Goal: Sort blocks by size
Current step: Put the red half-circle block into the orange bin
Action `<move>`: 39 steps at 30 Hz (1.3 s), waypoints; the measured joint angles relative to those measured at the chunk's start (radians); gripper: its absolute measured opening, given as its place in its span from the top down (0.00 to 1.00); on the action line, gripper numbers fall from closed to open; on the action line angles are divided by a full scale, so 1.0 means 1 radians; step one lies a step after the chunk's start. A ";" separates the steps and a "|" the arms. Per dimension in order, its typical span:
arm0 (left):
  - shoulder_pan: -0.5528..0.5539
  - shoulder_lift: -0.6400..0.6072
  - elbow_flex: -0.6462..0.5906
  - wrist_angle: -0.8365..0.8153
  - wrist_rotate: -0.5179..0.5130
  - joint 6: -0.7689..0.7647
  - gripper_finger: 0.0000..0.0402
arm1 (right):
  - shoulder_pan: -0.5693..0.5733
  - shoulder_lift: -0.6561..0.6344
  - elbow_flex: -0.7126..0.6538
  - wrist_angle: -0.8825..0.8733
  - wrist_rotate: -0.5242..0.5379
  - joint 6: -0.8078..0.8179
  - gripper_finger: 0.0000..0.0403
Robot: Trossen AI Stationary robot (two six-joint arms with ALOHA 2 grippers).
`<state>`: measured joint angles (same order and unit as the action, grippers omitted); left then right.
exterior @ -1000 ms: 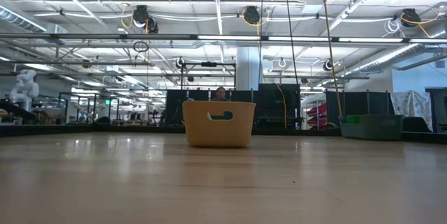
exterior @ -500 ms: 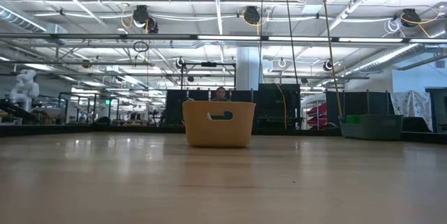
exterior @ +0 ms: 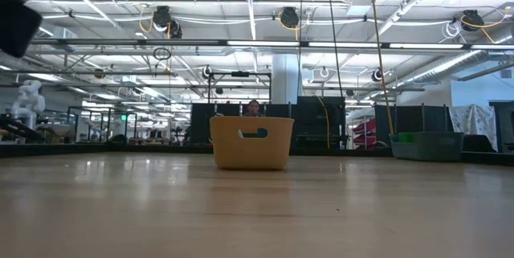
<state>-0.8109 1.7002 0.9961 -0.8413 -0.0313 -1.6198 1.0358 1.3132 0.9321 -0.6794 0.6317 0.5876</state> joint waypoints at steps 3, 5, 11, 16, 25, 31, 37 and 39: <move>0.020 -0.001 0.016 0.016 0.003 0.055 0.66 | -0.030 0.000 0.000 0.039 0.000 -0.083 0.64; 0.037 -0.001 0.032 0.037 0.004 0.106 0.66 | -0.052 0.001 0.000 0.053 0.000 -0.123 0.64; 0.087 -0.002 0.074 0.134 0.003 0.264 0.66 | -0.128 0.069 0.000 0.144 0.002 -0.288 0.64; 0.145 -0.002 0.092 0.195 -0.011 0.399 0.66 | -0.202 0.172 0.000 0.322 0.001 -0.493 0.64; 0.236 -0.002 0.092 0.381 -0.059 0.640 0.66 | -0.318 0.308 0.000 0.677 -0.002 -0.818 0.64; 0.279 -0.002 0.092 0.532 -0.079 0.773 0.66 | -0.371 0.354 0.000 0.819 -0.009 -0.913 0.64; 0.308 0.017 0.094 0.675 -0.086 0.882 0.66 | -0.438 0.412 0.000 0.994 -0.136 -0.914 0.64; 0.316 0.037 0.094 0.703 -0.084 0.903 0.66 | -0.456 0.445 0.000 1.052 -0.148 -0.941 0.64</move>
<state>-0.4948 1.7371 1.0901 -0.1386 -0.1153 -0.7165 0.5796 1.7585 0.9318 0.3730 0.4837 -0.3538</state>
